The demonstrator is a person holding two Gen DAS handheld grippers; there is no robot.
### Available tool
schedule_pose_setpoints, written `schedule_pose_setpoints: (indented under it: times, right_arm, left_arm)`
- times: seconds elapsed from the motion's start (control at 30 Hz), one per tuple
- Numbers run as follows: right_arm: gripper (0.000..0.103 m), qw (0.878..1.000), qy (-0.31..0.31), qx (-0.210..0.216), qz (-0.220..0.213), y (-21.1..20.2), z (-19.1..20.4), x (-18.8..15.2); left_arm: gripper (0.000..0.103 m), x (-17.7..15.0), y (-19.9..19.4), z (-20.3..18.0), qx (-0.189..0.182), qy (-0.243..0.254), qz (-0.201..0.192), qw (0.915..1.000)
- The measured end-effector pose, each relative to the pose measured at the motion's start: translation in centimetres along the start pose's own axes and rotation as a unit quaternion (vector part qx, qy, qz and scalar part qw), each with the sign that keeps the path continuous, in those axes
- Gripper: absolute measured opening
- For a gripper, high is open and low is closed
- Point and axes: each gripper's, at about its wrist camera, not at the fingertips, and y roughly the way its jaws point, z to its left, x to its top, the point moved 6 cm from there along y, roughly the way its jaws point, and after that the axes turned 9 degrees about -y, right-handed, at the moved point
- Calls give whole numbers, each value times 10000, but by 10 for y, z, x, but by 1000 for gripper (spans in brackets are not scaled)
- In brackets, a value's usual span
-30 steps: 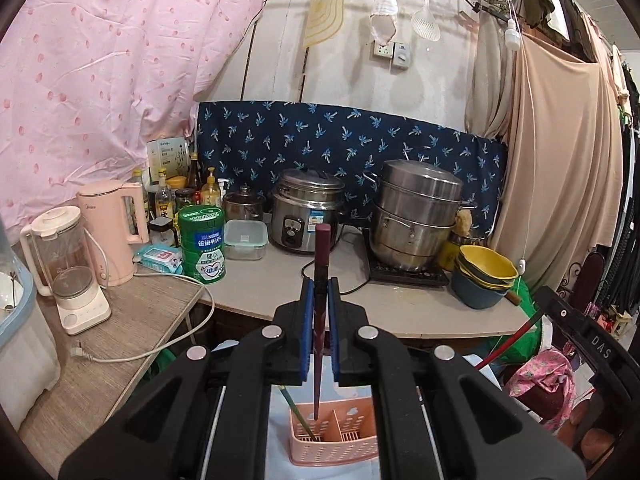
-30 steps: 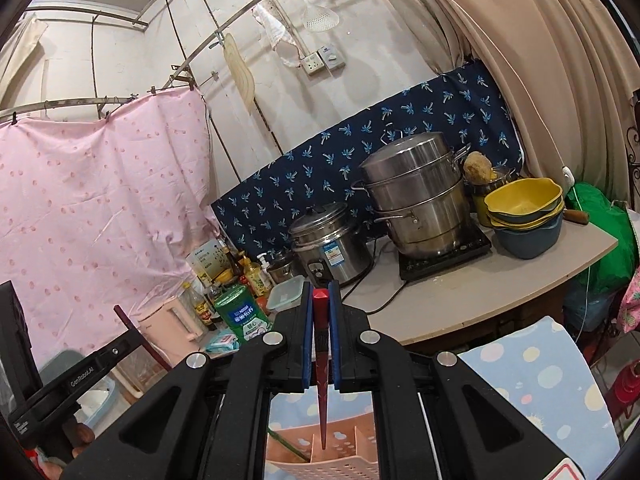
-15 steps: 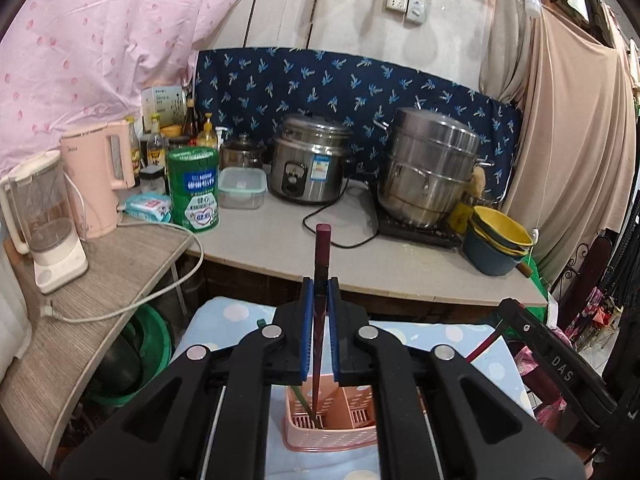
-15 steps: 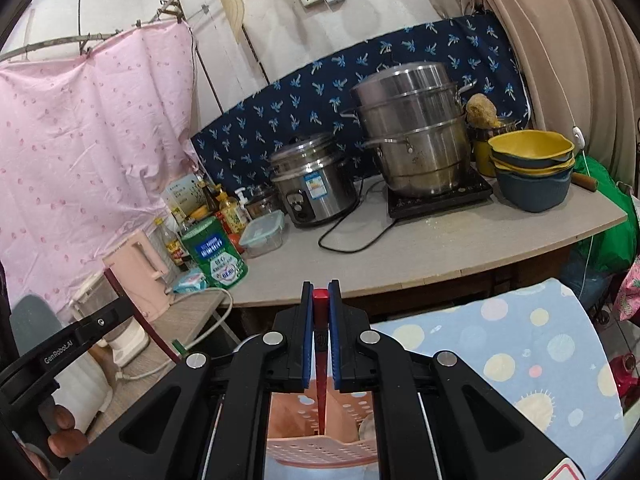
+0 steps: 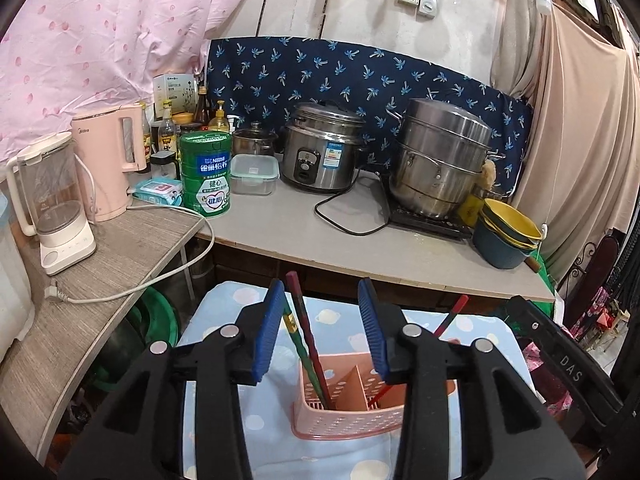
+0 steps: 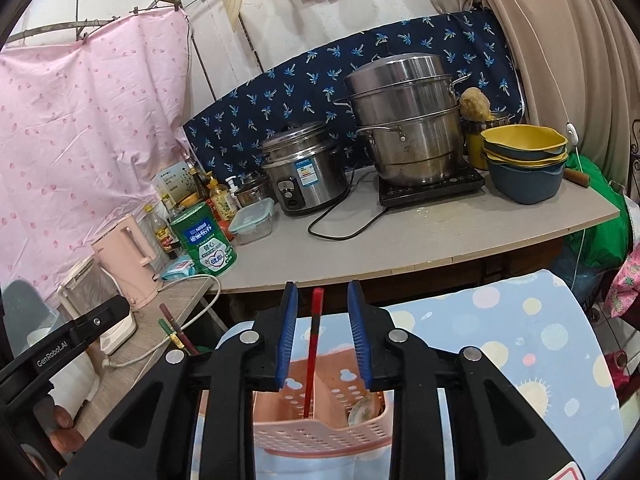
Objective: Organize utensils
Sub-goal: 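Open both tools to drop the chopsticks into the pink basket, then bring both tools back toward the remaining chopsticks on the table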
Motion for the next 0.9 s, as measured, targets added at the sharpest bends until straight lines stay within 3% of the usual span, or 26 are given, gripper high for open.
schedule_pose_setpoints:
  times: [0.37, 0.6, 0.9]
  right_arm:
    - [26, 9988, -231, 252, 359, -40, 14, -34]
    - [26, 9951, -469, 256, 826, -84, 19, -98]
    - [26, 9841, -425, 336, 1691, -135, 15, -205]
  left_arm:
    - [37, -43, -33, 14, 58, -1, 316, 9995]
    - [37, -110, -59, 31, 193, 136, 828, 9963]
    - [37, -217, -95, 52, 319, 314, 1556, 9868]
